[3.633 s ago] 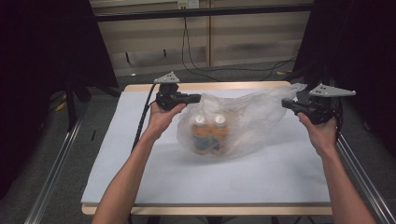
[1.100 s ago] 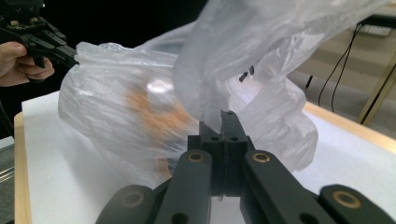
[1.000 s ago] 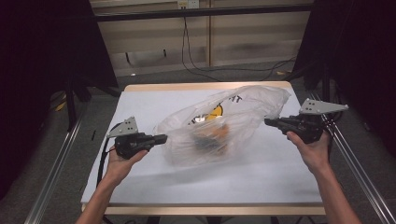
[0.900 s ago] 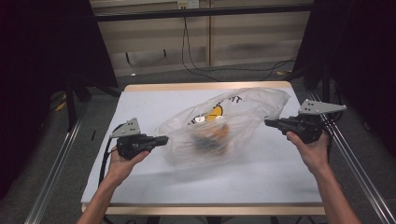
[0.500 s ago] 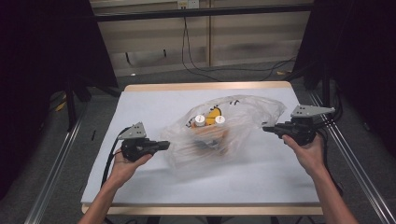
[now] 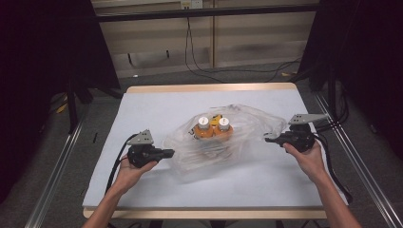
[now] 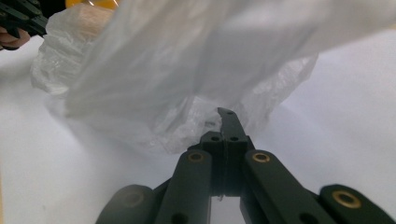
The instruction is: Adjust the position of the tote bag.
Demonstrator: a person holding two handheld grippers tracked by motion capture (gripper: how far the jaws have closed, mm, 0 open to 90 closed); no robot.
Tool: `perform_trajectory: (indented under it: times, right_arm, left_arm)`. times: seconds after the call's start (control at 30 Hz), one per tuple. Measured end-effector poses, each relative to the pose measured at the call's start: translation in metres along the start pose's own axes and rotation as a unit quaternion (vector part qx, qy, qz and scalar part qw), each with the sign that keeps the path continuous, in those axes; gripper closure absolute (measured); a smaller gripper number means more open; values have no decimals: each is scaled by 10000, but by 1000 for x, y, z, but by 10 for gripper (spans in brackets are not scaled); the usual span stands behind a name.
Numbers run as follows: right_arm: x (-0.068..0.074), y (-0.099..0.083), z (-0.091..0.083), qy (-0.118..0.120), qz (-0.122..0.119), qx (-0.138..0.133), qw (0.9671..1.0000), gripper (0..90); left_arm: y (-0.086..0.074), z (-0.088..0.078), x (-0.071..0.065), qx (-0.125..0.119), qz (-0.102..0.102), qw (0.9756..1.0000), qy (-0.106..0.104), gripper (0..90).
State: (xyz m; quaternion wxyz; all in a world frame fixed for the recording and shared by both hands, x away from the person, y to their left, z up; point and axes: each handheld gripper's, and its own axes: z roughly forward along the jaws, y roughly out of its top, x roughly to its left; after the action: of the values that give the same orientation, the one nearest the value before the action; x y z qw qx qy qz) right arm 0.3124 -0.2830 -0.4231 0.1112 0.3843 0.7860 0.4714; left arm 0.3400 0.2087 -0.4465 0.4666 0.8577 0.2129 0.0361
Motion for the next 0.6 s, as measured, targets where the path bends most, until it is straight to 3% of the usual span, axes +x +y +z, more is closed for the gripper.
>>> perform_trajectory:
  times: [0.13,0.37,0.5,0.6]
  right_arm:
    - [-4,-7,8,19,85,147,9999,900]
    - [-5,-21,22,-19,88,320,9994,900]
    - [-8,-27,30,-29,154,465,9988,900]
    - [-11,-31,35,-85,165,627,9979,900]
  left_arm:
    - [-4,3,1,185,61,9998,36,900]
    - [-11,8,7,296,-88,9995,58,900]
    - [-14,13,7,471,-15,9988,105,900]
    - [-16,15,6,454,-43,9989,101,900]
